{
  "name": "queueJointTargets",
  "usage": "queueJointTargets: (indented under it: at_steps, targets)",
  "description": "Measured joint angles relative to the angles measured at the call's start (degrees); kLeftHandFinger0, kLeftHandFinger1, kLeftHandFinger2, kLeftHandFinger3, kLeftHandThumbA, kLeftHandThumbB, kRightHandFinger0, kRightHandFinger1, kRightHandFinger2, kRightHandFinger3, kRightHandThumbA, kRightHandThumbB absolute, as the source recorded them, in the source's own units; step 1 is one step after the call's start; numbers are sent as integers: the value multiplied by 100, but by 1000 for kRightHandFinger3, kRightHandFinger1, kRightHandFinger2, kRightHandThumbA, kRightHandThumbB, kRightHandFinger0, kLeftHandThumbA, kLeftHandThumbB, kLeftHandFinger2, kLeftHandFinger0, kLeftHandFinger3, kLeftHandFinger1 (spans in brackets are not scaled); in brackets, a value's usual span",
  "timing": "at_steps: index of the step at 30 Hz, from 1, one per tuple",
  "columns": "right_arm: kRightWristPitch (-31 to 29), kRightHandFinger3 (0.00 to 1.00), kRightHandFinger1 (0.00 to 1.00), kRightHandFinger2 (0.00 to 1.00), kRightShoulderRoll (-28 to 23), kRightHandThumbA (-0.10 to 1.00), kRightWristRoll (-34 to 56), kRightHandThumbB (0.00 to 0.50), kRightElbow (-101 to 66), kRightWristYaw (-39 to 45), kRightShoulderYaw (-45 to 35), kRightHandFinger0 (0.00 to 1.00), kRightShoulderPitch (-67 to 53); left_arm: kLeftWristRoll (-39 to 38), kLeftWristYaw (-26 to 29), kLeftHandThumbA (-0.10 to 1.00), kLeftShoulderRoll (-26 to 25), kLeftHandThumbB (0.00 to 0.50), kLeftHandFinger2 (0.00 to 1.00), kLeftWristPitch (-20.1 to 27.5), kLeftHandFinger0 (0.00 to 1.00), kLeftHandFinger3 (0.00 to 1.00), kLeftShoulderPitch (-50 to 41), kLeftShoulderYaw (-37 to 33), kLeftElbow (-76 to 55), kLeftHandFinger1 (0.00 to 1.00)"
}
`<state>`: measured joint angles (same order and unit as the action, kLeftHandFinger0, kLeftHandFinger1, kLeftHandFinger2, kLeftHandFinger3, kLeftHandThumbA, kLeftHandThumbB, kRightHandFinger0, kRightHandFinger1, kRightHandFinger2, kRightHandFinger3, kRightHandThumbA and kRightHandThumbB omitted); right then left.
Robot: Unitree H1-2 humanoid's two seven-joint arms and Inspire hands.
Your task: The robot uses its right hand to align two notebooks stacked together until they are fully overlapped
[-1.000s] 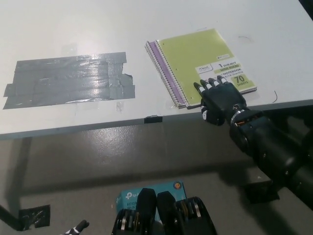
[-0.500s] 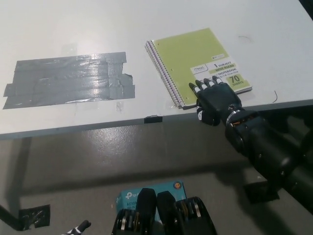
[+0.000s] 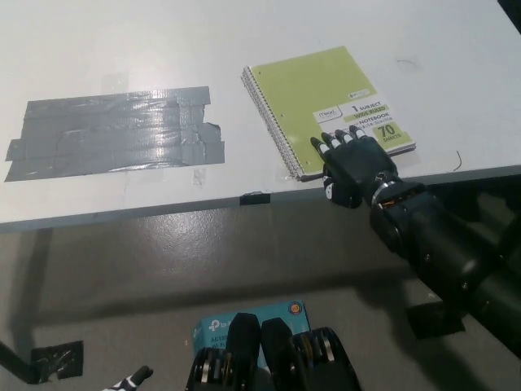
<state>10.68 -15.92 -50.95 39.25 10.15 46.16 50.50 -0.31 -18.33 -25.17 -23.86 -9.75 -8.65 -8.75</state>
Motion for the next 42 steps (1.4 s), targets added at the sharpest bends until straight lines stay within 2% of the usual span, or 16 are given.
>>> queueJointTargets:
  at_steps: [5,7,11,12,18,21,22,23,24,28,31,33,35,38,39,42]
  targets:
    - [33,1000,1000,1000,-8,1000,-12,488,-25,35,-4,1000,0,5,-15,1000,-3,500,777,-1,933,1000,-5,-4,0,755]
    - [41,1000,1000,1000,-9,1000,-28,484,-32,58,-4,1000,0,6,-18,1000,-4,500,784,-1,1000,1000,-10,-4,1,795]
    - [47,1000,1000,1000,-16,1000,-55,473,-54,112,-5,1000,13,12,-31,1000,-4,500,790,-1,1000,1000,-23,-5,1,802]
    - [48,1000,1000,1000,-23,1000,-65,493,-66,129,-7,1000,15,14,-40,1000,-4,500,786,-1,1000,1000,-25,-5,1,790]
    - [78,1000,1000,1000,-66,1000,-105,500,-204,298,-36,1000,58,14,-84,1000,-4,500,782,1,1000,1000,-93,2,2,789]
    - [126,1000,1000,1000,-85,1000,-107,500,-263,452,-54,1000,112,17,-90,1000,-4,500,766,1,961,1000,-124,1,3,767]
    - [140,1000,1000,1000,-89,1000,-107,500,-278,503,-60,1000,126,19,-91,1000,-4,500,776,1,980,1000,-127,1,4,777]
    - [164,1000,1000,1000,-96,1000,-105,496,-304,606,-86,1000,164,23,-92,1000,-4,500,787,1,1000,1000,-134,2,5,861]
    - [181,1000,1000,1000,-98,1000,-101,496,-323,699,-113,1000,204,24,-92,1000,-4,500,801,1,1000,1000,-139,2,7,860]
    - [254,1000,1000,1000,-92,1000,-39,499,-355,1150,-298,1000,428,35,-94,1000,-4,500,818,0,988,1000,-162,3,10,800]
    - [279,1000,1000,1000,-78,1000,63,500,-357,1389,-527,1000,669,46,-93,1000,-4,500,785,-6,873,1000,-199,8,11,746]
    - [284,1000,1000,1000,-58,1000,136,500,-354,1520,-683,1000,868,57,-93,1000,-4,500,753,-7,971,1000,-228,8,13,747]
    - [284,1000,1000,1000,-11,1000,196,500,-354,1639,-806,1000,1089,83,-92,1000,-4,500,724,-7,848,1000,-252,7,24,678]
    - [286,1000,1000,1000,62,1000,278,500,-356,1794,-957,1000,1401,88,-92,1000,-3,500,670,-3,851,1000,-288,9,38,659]
    - [286,1000,1000,1000,83,1000,288,500,-355,1825,-986,1000,1488,88,-92,1000,-3,500,643,2,770,1000,-304,10,40,634]
    - [278,1000,1000,1000,107,1000,305,500,-364,1906,-1047,1000,1735,85,-93,1000,-3,500,675,3,844,1000,-355,27,42,671]
